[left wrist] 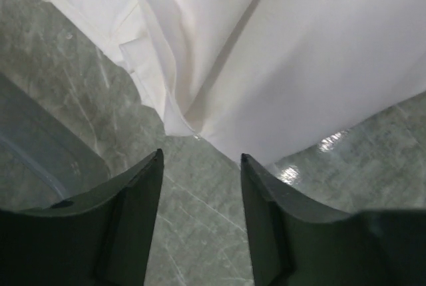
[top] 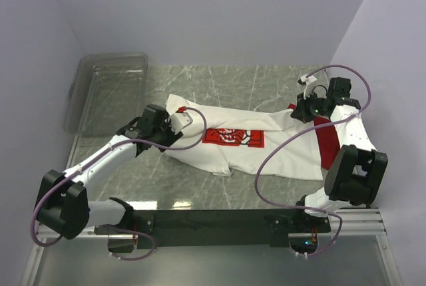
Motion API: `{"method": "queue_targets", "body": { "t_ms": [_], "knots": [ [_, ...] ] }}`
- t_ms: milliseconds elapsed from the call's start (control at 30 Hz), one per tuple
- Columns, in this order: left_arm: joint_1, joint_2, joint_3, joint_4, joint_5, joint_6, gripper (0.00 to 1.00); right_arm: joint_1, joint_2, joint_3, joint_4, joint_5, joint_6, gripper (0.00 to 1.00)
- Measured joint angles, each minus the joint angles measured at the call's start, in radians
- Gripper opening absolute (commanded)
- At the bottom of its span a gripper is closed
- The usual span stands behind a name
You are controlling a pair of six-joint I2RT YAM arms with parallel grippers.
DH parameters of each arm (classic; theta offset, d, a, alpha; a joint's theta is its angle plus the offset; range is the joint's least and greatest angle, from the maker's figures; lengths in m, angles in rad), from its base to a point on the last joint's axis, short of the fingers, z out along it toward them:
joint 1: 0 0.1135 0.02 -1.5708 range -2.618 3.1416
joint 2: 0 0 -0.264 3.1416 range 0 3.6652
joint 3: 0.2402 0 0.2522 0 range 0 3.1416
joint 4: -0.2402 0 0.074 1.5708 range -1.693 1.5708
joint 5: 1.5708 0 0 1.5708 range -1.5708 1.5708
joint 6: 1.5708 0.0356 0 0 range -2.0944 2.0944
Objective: Fold and stack the t-shirts
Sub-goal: Flatten the tshirt out
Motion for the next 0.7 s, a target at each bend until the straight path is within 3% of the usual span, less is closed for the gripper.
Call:
{"method": "queue_targets", "body": {
  "t_ms": [133, 433, 533, 700],
  "knots": [
    [-0.027, 0.060, -0.002, 0.064, -0.082, -0.019, 0.62, 0.000, 0.008, 0.000, 0.000, -0.008, 0.004, 0.00],
    [-0.032, 0.217, 0.024, 0.103, -0.229, -0.115, 0.56, 0.000, 0.010, -0.002, 0.000, -0.019, 0.004, 0.00],
    [-0.034, 0.241, 0.040, 0.107, -0.278, -0.145, 0.52, 0.000, 0.010, -0.002, 0.000, -0.023, 0.004, 0.00],
    [-0.034, 0.270, 0.072, 0.121, -0.311, -0.185, 0.34, 0.000, 0.010, -0.002, 0.000, -0.026, 0.004, 0.00]
  ]
}}
